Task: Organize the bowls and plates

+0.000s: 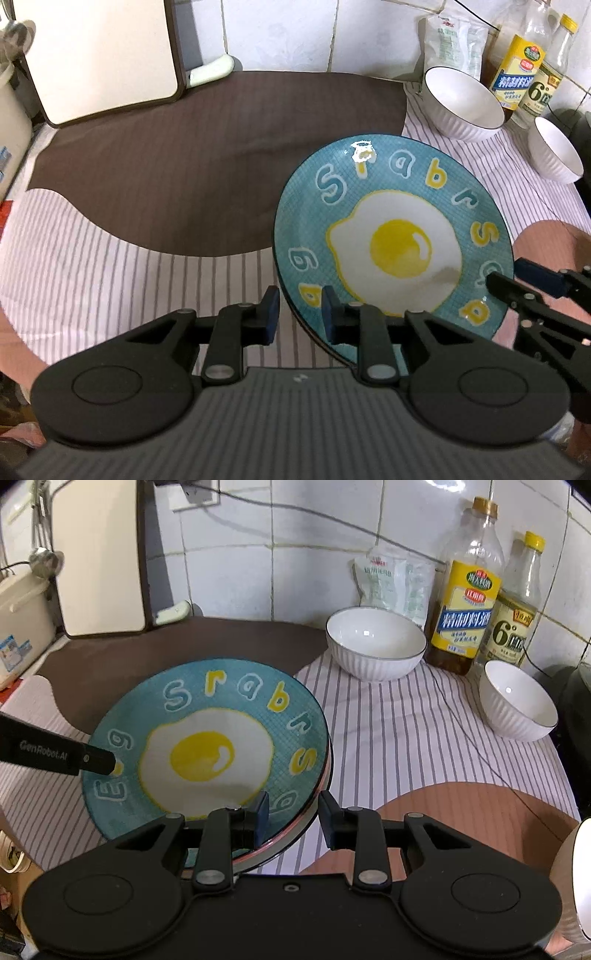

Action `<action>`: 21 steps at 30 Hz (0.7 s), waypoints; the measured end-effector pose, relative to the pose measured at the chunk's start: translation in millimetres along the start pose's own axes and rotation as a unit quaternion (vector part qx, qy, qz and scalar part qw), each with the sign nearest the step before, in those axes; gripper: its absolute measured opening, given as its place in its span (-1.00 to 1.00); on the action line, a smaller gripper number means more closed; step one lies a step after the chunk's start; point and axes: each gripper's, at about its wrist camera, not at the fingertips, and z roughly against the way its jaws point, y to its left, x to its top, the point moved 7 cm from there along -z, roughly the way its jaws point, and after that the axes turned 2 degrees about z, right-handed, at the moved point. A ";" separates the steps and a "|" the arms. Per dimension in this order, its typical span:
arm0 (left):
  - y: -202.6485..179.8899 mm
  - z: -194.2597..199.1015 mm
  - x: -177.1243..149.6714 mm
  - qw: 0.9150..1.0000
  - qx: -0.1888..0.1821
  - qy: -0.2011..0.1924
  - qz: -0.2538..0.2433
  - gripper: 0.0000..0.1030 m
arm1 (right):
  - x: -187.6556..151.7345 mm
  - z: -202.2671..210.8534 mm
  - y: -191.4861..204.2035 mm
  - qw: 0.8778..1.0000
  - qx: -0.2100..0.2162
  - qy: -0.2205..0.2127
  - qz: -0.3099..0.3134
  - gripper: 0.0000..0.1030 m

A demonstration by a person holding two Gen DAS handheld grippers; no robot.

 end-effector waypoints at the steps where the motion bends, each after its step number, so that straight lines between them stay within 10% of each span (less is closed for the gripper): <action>1: -0.6 3.7 -0.9 1.000 0.002 0.000 -0.004 -0.52 | -0.2 5.9 -1.3 1.000 0.003 -0.005 0.001 -0.32; 21: -115.8 120.4 -15.5 0.988 -0.109 -0.056 -0.097 -0.20 | -29.6 161.1 -78.1 0.992 -0.017 -0.128 0.008 -0.07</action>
